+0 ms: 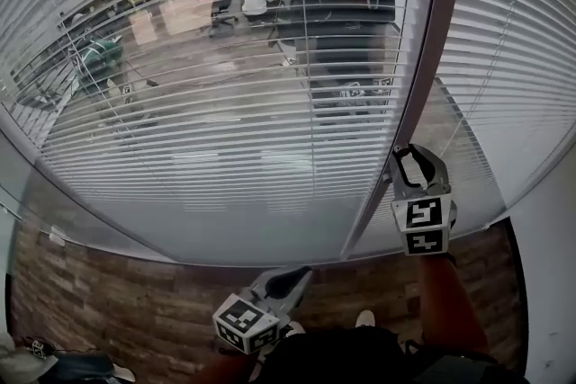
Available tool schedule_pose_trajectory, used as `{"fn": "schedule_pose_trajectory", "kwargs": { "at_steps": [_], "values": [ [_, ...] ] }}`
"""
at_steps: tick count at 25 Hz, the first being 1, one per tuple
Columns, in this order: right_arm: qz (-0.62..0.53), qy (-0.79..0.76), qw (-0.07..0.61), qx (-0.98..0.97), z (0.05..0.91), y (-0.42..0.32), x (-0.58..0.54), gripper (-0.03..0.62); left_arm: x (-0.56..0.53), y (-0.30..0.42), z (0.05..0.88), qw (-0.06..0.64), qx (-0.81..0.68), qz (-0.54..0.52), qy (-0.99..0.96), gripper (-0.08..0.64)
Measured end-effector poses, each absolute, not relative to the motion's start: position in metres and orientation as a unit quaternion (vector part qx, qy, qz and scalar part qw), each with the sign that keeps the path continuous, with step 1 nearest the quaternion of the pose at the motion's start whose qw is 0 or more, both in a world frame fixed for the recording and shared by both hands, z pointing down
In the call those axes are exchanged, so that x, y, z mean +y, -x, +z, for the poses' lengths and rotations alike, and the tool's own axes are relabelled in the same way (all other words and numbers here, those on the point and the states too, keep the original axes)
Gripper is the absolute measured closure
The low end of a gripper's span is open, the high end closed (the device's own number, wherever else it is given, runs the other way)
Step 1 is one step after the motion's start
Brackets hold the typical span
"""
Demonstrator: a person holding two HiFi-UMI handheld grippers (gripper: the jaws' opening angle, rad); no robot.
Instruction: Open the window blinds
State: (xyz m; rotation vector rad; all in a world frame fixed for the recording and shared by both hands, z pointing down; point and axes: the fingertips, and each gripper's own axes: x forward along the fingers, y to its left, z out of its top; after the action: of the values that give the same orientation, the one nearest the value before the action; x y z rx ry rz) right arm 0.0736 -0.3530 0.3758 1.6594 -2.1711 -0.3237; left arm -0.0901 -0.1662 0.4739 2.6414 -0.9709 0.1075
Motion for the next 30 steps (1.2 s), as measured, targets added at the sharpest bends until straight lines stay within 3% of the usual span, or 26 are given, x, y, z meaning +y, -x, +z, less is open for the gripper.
{"fn": "schedule_pose_trajectory", "kwargs": {
  "at_steps": [4, 10, 23, 27, 30],
  "values": [
    [-0.181, -0.593, 0.249, -0.744, 0.378, -0.074, -0.354, 0.445, -0.167, 0.089, 0.476, 0.159, -0.338, 0.036, -0.927, 0.560],
    [-0.193, -0.592, 0.259, -0.739, 0.378, -0.073, -0.353, 0.445, -0.166, 0.088, 0.476, 0.160, -0.338, 0.037, -0.927, 0.558],
    [-0.093, -0.570, 0.161, -0.801, 0.380, -0.075, -0.325, 0.422, -0.163, 0.097, 0.476, 0.160, -0.341, 0.032, -0.926, 0.558],
    [0.016, -0.514, 0.076, -0.855, 0.402, -0.059, -0.286, 0.550, -0.157, 0.106, 0.481, 0.159, -0.339, 0.028, -0.927, 0.558],
    [0.115, -0.452, 0.014, -0.884, 0.428, -0.038, -0.244, 0.566, -0.151, 0.115, 0.486, 0.159, -0.336, 0.023, -0.928, 0.558]
  ]
}}
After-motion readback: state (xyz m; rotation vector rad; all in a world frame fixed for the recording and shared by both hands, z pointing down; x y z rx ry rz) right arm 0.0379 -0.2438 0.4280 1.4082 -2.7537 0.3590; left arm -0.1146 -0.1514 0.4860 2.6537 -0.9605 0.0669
